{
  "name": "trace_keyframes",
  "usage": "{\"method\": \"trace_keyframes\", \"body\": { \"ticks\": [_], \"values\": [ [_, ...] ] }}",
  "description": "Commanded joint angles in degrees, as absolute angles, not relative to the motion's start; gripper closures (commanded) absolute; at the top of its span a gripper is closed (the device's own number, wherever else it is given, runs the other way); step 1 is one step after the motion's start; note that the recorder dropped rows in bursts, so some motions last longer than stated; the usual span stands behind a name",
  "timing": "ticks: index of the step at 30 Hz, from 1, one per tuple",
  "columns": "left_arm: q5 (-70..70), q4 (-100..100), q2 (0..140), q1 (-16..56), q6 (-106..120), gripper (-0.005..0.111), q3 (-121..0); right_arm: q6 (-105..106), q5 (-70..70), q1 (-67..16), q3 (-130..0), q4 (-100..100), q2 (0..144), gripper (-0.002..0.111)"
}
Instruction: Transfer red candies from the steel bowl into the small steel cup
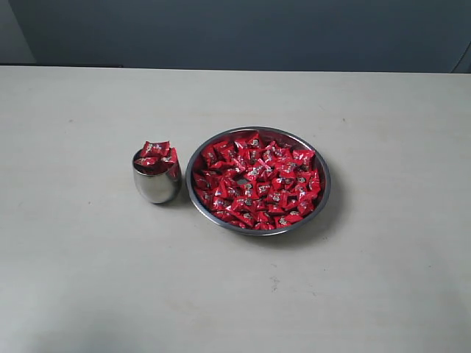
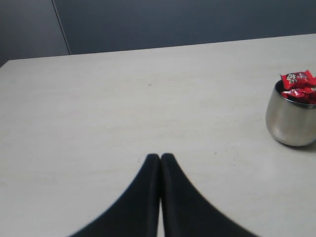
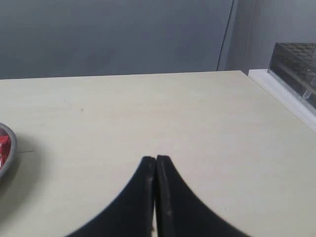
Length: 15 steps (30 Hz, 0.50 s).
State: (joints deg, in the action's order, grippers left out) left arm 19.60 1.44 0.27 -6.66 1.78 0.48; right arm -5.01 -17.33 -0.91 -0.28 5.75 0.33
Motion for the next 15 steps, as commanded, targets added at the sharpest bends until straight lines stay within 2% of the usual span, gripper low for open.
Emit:
{"method": "trace_keyframes", "body": {
  "ticks": [1,15],
  "values": [
    [19.3,1.6,0.0,-6.2,1.7,0.106,0.0,-4.6,-17.0,-0.7,0.0,5.7,0.0,0.108],
    [19.3,1.6,0.0,-6.2,1.7,0.106,0.0,-4.7,-17.4,-0.7,0.0,5.8,0.0,0.108]
  ]
}}
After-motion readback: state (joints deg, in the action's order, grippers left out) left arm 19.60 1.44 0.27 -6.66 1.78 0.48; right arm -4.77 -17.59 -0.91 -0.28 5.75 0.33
